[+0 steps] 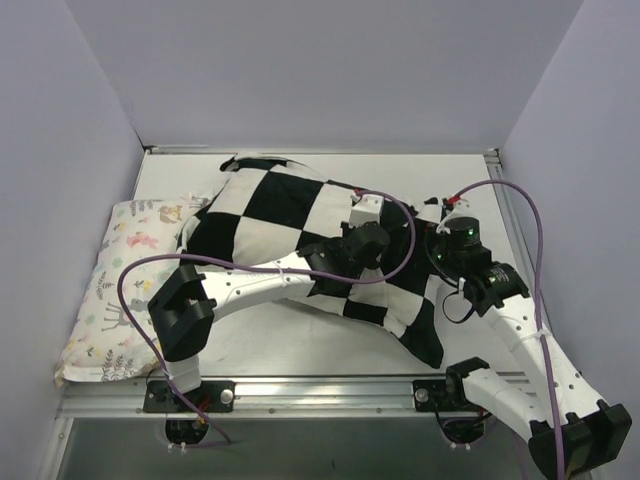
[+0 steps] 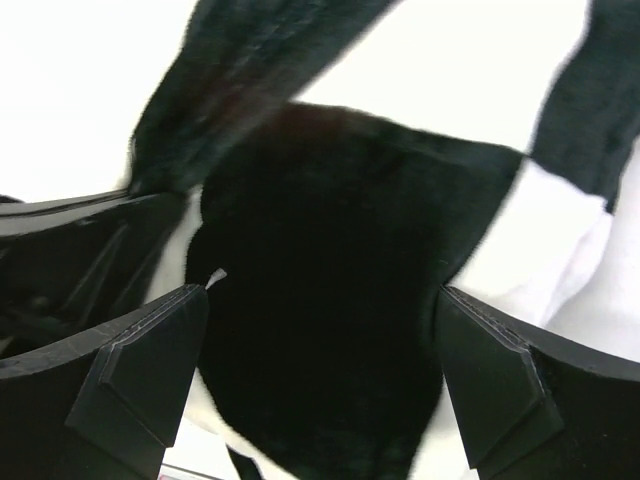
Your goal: Remove the pillowcase from the pillow
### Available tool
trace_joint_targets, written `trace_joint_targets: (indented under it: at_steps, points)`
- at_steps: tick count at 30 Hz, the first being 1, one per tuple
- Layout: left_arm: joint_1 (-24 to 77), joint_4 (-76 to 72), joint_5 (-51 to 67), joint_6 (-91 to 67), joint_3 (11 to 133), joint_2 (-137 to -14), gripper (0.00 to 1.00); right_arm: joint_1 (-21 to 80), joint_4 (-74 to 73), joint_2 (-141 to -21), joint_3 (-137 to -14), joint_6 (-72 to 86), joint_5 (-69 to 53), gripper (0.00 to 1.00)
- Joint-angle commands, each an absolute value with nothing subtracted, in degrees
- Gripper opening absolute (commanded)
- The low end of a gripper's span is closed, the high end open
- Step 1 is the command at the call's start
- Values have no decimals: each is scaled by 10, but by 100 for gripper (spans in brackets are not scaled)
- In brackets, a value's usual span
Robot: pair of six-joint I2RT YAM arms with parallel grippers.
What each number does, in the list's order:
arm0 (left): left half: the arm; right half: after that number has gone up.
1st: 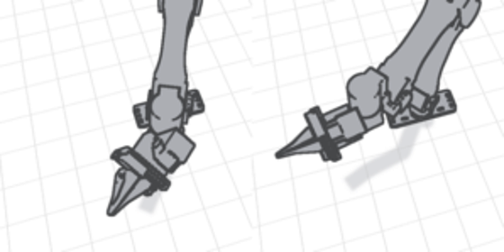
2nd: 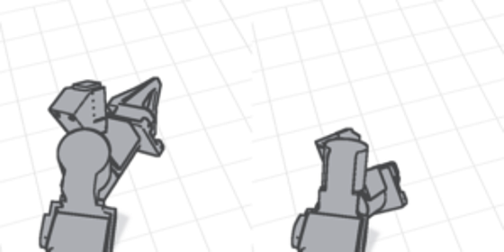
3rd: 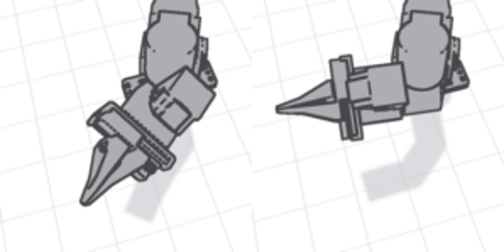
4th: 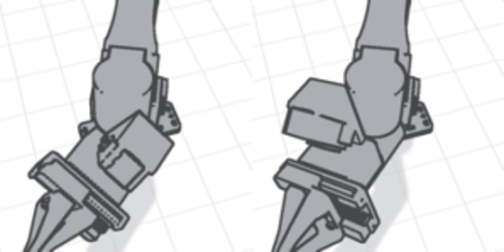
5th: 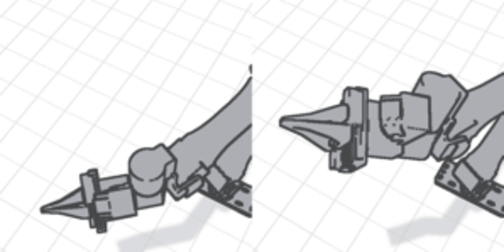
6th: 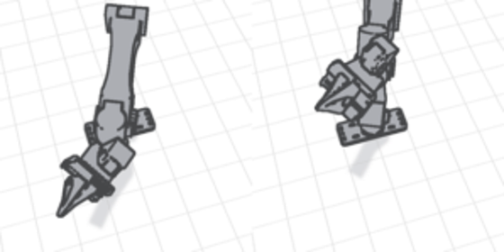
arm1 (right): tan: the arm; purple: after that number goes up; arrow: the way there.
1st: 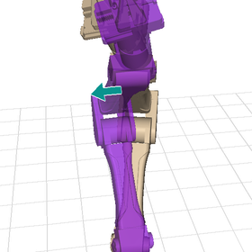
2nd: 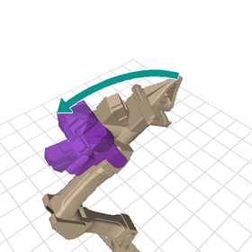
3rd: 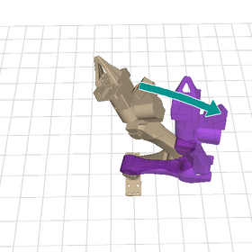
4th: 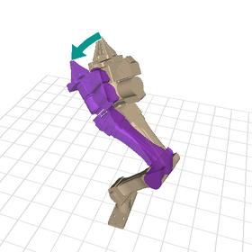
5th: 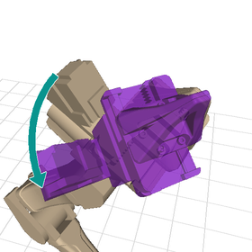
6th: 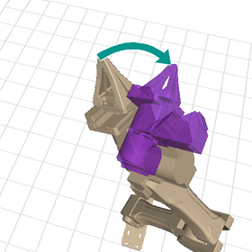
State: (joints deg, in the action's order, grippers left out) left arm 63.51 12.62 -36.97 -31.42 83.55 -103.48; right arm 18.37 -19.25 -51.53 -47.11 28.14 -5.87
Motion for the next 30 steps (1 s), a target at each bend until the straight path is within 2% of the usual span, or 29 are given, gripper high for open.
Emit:
trace_joint_targets:
  at_steps: [1, 9, 11, 12, 14, 18, 30]
  points:
    - [613, 89, -354, -331, 810, -1020, 0, 215, -196, -548, -507, 272, -12, 98]
    - [599, 31, -330, -352, 750, -1008, 0, 275, -207, -633, -531, 263, 56, 98]
    - [596, 23, -330, -353, 742, -1004, 0, 275, -221, -636, -528, 259, 83, 95]
    - [594, 26, -333, -354, 741, -1004, 0, 275, -225, -635, -527, 258, 92, 90]
    - [588, 40, -336, -359, 744, -1009, 0, 275, -237, -621, -523, 252, 113, 87]
    - [584, 25, -328, -360, 731, -1008, 0, 277, -246, -596, -536, 249, 100, 94]
    - [584, -29, -317, -372, 695, -992, 0, 330, -271, -669, -596, 260, 134, 98]
